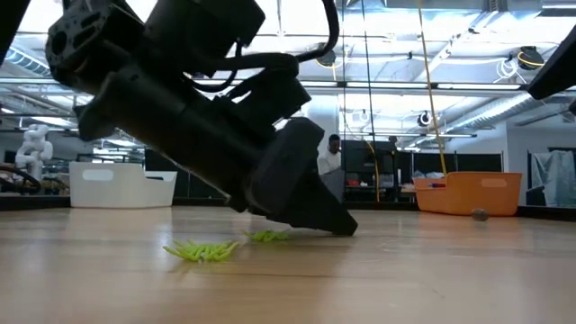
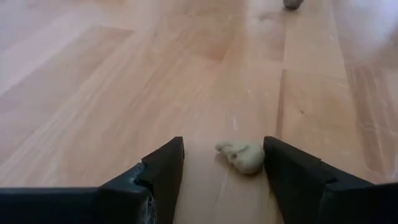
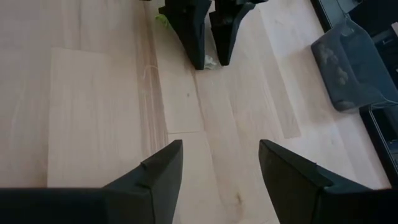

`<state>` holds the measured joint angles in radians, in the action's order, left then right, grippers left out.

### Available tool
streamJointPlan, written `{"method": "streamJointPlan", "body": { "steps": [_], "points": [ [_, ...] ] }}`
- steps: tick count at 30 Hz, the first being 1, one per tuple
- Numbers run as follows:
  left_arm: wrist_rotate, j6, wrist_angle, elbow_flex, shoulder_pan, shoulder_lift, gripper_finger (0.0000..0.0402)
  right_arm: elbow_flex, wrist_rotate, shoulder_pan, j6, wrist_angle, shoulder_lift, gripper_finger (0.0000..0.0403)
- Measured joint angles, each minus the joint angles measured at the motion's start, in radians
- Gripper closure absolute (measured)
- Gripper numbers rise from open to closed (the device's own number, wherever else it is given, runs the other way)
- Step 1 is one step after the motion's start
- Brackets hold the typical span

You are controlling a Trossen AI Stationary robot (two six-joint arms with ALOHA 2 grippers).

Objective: Sort Halloween decoration
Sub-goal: Put the white toy skull into the black bin

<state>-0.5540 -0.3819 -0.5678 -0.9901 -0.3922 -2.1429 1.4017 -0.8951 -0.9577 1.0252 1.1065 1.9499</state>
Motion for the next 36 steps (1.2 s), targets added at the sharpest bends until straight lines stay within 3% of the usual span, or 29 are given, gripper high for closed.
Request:
{"method": "streamJointPlan", "body": {
  "steps": [10,20,22,36],
  "points": [
    [0.109,0.006,0.024,-0.001,0.033,0.005,0.0203,0.000,-0.003,0.000,0.000,0.000,0.000,0.0204],
    [0.179,0.109,0.054,-0.004,0.040,0.006,0.0346,0.000,-0.023,0.000,-0.001,0.000,0.000,0.0204],
    [0.179,0.124,0.057,-0.004,0.040,0.006,0.0360,0.000,-0.023,0.000,-0.001,0.000,0.000,0.0204],
    [0.170,0.217,0.036,-0.001,0.038,0.018,0.0357,0.000,-0.023,0.000,-0.001,0.001,0.000,0.0204]
  ]
}}
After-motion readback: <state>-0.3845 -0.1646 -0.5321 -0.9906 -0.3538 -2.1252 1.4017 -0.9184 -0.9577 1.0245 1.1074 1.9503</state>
